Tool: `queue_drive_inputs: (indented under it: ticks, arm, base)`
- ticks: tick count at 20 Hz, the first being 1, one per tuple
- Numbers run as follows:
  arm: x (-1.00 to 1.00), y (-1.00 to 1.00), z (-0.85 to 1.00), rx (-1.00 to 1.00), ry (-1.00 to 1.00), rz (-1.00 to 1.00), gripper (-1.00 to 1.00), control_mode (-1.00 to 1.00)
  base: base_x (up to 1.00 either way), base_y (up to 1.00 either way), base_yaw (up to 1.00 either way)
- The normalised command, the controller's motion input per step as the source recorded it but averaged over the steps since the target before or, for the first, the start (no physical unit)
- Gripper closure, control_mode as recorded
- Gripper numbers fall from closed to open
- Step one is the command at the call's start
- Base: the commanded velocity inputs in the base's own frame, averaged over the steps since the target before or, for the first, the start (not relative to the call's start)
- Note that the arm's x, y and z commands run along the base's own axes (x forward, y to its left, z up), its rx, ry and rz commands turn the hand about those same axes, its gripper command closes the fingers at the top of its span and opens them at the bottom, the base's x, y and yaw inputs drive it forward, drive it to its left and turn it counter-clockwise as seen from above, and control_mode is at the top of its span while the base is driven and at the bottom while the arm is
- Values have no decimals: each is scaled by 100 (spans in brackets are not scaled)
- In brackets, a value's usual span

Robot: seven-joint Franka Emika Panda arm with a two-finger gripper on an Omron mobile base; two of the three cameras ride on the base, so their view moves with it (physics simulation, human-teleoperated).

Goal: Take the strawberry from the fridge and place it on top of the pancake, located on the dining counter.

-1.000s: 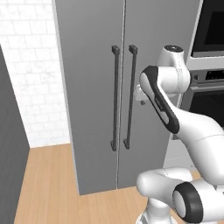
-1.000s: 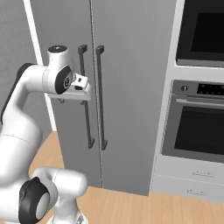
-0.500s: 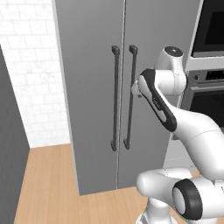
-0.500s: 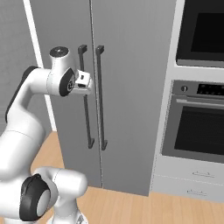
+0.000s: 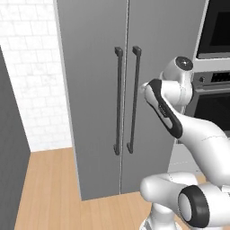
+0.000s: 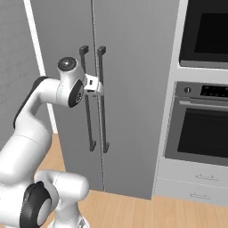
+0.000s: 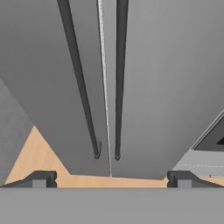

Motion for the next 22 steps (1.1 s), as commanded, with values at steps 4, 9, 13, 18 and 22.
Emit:
queue_drive_inputs:
  ticks: [4,9,13,18,22]
  arm:
    - [51,-3,0,1,-6,-2,-100,-100]
    - [55,-4,0,2,0,-1,-100,-100]
    - [53,0,-4,0,0,0,-100,-100]
    - [47,0,-7,0,0,-2,-100,-100]
    - [52,2,-21,0,0,-4,-100,-100]
  base:
    - [0,0,0]
    - [0,0,0]
    - [0,0,0]
    - [0,0,0]
    - [0,0,0]
